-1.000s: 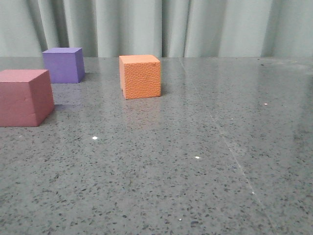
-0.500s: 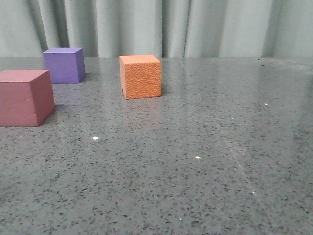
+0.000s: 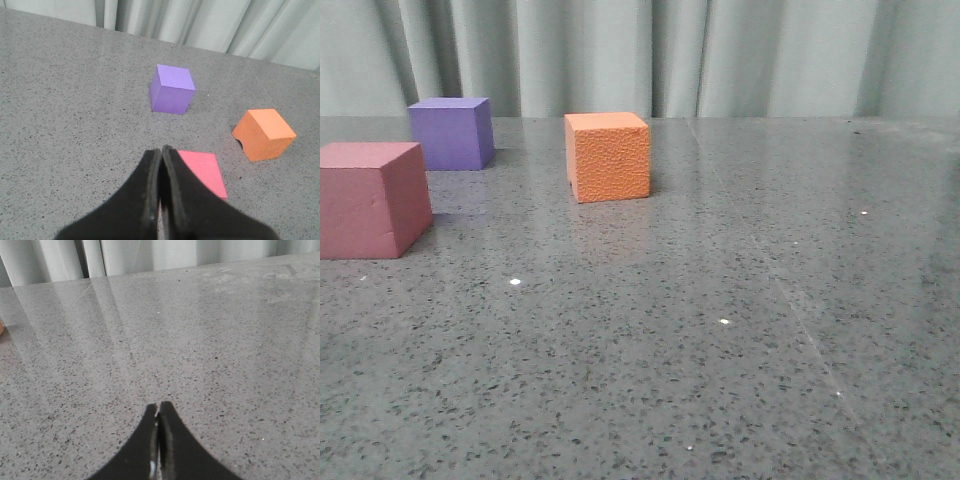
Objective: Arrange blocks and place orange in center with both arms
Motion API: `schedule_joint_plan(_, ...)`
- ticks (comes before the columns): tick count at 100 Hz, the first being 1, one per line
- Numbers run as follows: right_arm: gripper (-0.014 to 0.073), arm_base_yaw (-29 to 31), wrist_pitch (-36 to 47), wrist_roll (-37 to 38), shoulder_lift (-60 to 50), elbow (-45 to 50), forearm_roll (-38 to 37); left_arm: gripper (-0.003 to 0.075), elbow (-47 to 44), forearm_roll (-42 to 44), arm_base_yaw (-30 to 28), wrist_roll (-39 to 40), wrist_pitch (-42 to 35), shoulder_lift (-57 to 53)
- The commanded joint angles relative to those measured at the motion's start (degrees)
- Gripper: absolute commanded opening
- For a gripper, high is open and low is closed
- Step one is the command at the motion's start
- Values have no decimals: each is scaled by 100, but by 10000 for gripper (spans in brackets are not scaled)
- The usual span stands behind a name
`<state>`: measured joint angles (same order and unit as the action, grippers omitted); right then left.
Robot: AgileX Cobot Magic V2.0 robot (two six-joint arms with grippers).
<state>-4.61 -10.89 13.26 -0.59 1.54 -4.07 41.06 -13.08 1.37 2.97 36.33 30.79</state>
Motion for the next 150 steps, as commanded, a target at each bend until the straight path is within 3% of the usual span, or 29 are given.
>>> schedule_joint_plan(1, -67, 32, 484, -22, -139, -76, -81, -19, 204, -134, -17, 47, -397, 56)
schedule_joint_plan(15, -67, 32, 484, -22, -139, -76, -81, -4, 204, -134, -17, 47, -403, 56)
schedule_joint_plan(25, -67, 32, 484, -22, -139, -76, -81, 96, 204, -134, -17, 47, -403, 56)
schedule_joint_plan(32, -67, 32, 484, -22, -139, -76, -81, 232, 204, -134, -17, 47, -391, 56)
schedule_joint_plan(44, -67, 32, 484, -22, -139, -76, -81, 579, 204, -134, -17, 8, -367, 56)
schedule_joint_plan(51, -67, 32, 484, -22, -139, -76, -81, 723, 204, -134, -17, 8, -378, 56)
schedule_joint_plan(64, -67, 32, 484, -22, -139, -76, -81, 653, 204, -99, -17, 8, -378, 56)
schedule_joint_plan(85, -67, 32, 484, -22, -139, -76, -81, 652, 228, -353, -17, 8, -537, 56)
schedule_joint_plan(99, -67, 32, 484, -22, -139, -76, -81, 651, 487, -582, -17, -116, -153, 181)
schedule_joint_plan(120, -67, 32, 484, -22, -139, -76, -81, 649, 1184, -1795, -17, -1089, 81, 926)
schedule_joint_plan(136, -67, 32, 484, -22, -139, -76, -81, 648, 1839, -1936, 62, -1222, 79, 1729)
schedule_joint_plan(150, -67, 32, 484, -22, -139, -76, -81, 639, 2450, -1879, 536, -1241, -129, 2434)
